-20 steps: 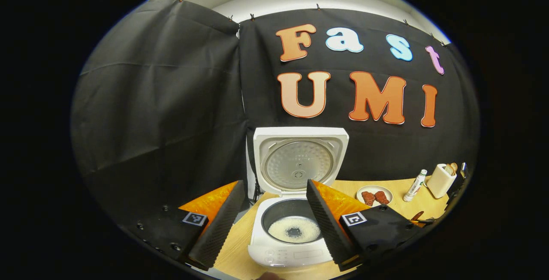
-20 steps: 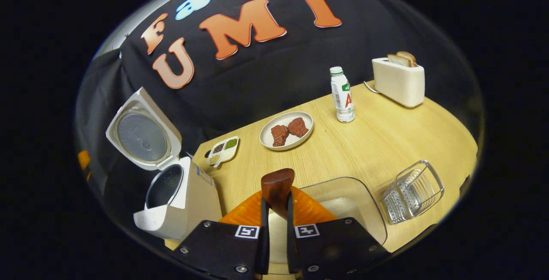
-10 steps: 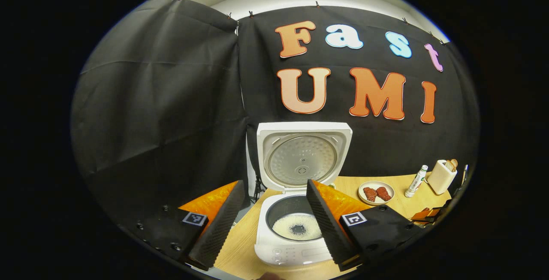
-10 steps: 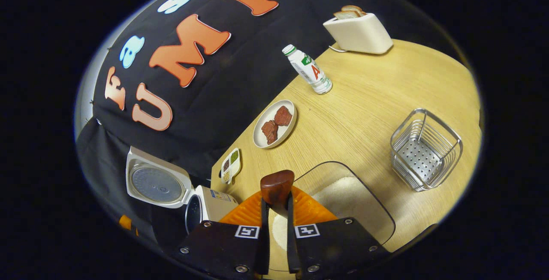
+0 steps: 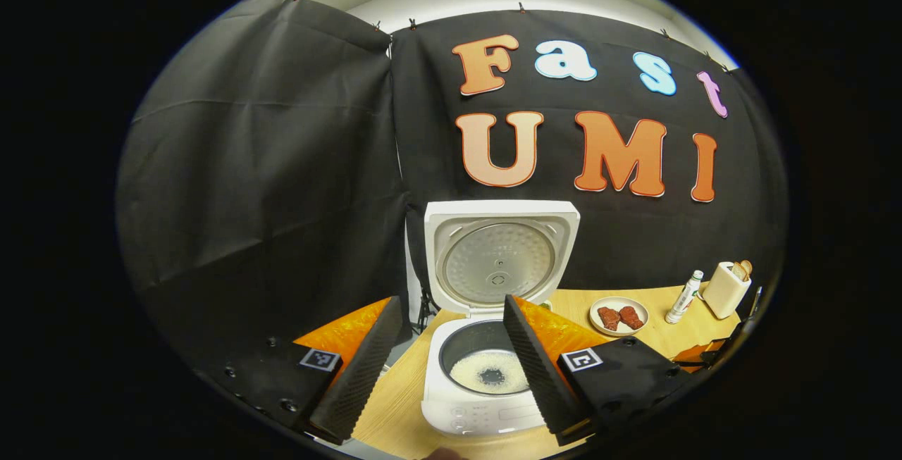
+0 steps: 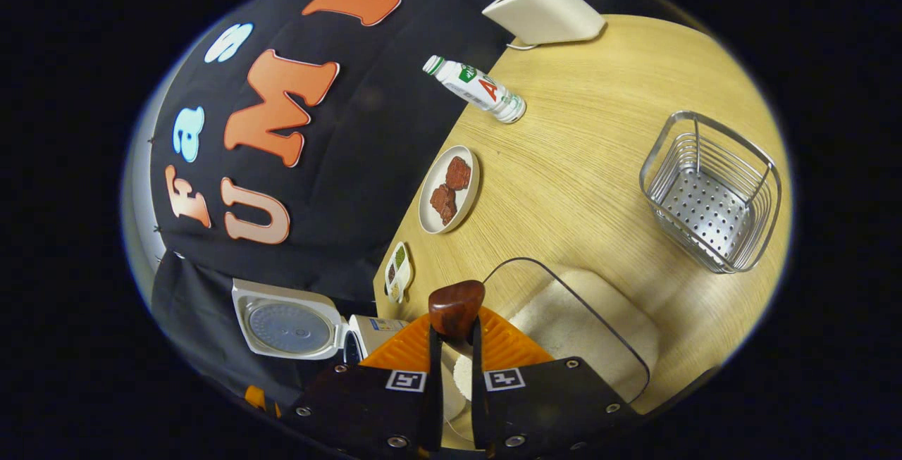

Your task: Close the left gripper, press the button to open the rice cooker; take a wooden spoon from the chopstick holder with the right hand, scoop a spoonful of rice and pour it into the rice cooker, then put the wooden spoon back into the chopstick holder.

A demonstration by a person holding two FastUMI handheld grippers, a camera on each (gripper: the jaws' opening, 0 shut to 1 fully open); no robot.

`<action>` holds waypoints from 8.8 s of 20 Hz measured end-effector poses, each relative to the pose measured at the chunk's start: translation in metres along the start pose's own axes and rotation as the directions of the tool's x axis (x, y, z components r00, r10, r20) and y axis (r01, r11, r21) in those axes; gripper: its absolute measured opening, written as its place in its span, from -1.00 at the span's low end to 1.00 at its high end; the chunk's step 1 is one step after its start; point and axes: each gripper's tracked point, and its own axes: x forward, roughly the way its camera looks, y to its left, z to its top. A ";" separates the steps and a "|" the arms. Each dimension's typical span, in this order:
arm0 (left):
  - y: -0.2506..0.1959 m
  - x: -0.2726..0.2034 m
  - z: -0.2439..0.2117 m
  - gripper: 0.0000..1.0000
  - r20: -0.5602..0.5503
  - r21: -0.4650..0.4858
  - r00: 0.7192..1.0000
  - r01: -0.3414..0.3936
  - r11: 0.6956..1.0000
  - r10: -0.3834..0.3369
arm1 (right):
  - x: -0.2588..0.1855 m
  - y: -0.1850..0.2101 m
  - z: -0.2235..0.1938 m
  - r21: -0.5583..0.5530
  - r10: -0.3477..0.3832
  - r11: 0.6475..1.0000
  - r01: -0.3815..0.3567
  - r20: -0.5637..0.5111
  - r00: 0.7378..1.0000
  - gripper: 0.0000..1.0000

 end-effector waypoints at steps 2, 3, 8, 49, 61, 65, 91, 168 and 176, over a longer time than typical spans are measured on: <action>-0.001 0.001 0.000 0.96 -0.001 -0.005 1.000 -0.001 1.000 0.001 | 0.000 -0.001 -0.002 0.040 0.019 0.999 -0.018 -0.016 1.000 -0.68; -0.003 0.001 0.000 0.96 0.000 -0.006 1.000 0.001 1.000 -0.001 | 0.000 -0.001 -0.001 0.068 0.035 0.997 -0.034 -0.019 0.999 -0.60; -0.013 0.001 0.003 0.96 0.007 -0.001 1.000 0.022 1.000 -0.022 | -0.009 -0.014 0.003 0.189 0.100 0.978 -0.092 -0.035 0.994 -0.68; 0.100 -0.019 -0.003 0.96 0.052 -0.111 0.988 -0.138 0.984 0.144 | 0.005 0.232 -0.014 0.317 0.492 0.833 -0.453 -0.050 0.869 -0.69; 0.150 -0.010 -0.023 0.97 0.019 -0.141 0.983 -0.181 0.973 0.185 | 0.073 0.274 -0.083 -0.197 0.324 0.919 -0.341 -0.113 0.939 -0.69; 0.154 -0.008 -0.024 0.97 0.016 -0.145 0.982 -0.186 0.972 0.191 | 0.085 0.281 -0.096 -0.343 0.294 0.884 -0.317 -0.120 0.948 -0.69; 0.159 -0.023 -0.026 0.97 0.016 -0.149 0.977 -0.209 0.967 0.214 | 0.040 0.375 -0.126 -0.873 0.465 0.376 -0.310 -0.111 0.878 -0.69; -0.065 0.146 0.152 0.96 0.028 -0.162 0.999 0.038 0.986 -0.034 | -0.170 -0.078 0.221 -0.397 -0.044 0.871 0.291 0.525 0.850 0.58; -0.074 0.225 0.121 0.97 -0.163 -0.061 0.986 0.017 0.998 -0.027 | -0.251 0.002 0.259 -0.512 0.064 0.760 0.399 0.671 0.739 0.75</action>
